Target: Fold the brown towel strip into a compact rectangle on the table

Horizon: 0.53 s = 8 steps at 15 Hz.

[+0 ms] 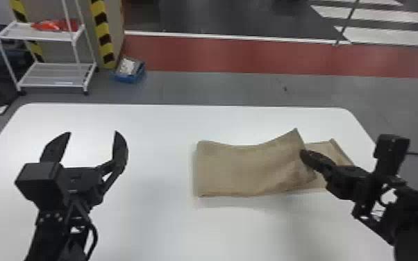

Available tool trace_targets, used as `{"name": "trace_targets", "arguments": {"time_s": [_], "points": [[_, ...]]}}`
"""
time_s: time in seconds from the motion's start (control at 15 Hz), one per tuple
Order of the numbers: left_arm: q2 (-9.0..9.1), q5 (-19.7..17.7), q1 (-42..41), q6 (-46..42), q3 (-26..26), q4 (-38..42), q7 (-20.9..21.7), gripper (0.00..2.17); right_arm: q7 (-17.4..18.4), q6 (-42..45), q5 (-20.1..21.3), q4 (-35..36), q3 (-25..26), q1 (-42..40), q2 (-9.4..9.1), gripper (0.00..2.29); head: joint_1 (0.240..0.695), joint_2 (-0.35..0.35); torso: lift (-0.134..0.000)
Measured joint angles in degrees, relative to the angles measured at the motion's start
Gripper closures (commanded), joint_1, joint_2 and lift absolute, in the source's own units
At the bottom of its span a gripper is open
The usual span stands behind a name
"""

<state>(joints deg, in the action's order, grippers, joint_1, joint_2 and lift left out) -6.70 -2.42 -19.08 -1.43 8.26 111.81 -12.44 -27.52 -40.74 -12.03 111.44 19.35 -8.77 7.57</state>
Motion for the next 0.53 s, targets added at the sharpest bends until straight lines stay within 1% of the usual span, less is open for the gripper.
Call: {"name": "trace_targets", "arguments": {"time_s": [0.13,0.27,0.4,0.53], "points": [[-0.21,0.07,-0.18,-0.01,0.11,0.19,-0.33,0.07,-0.58,-2.15,-0.36,1.52,2.19,0.56,0.54,1.42,0.695,-0.140,-0.118],[-0.32,0.12,-0.64,-0.11,-0.12,0.42,-0.39,0.07,-1.00,-4.15,-1.05,2.39,5.59,1.34,1.72,1.42,0.695,-0.167,-0.118],[-0.33,0.13,-1.01,-0.19,-0.34,0.39,-0.31,0.07,-1.38,-4.03,-1.64,-0.24,8.00,2.75,3.56,1.42,0.695,-0.207,-0.118],[-0.34,0.14,-1.17,-0.31,-0.27,0.23,0.00,0.07,-2.42,-1.98,-0.28,-4.83,7.61,4.11,4.84,1.42,0.695,-0.221,-0.118]]}}
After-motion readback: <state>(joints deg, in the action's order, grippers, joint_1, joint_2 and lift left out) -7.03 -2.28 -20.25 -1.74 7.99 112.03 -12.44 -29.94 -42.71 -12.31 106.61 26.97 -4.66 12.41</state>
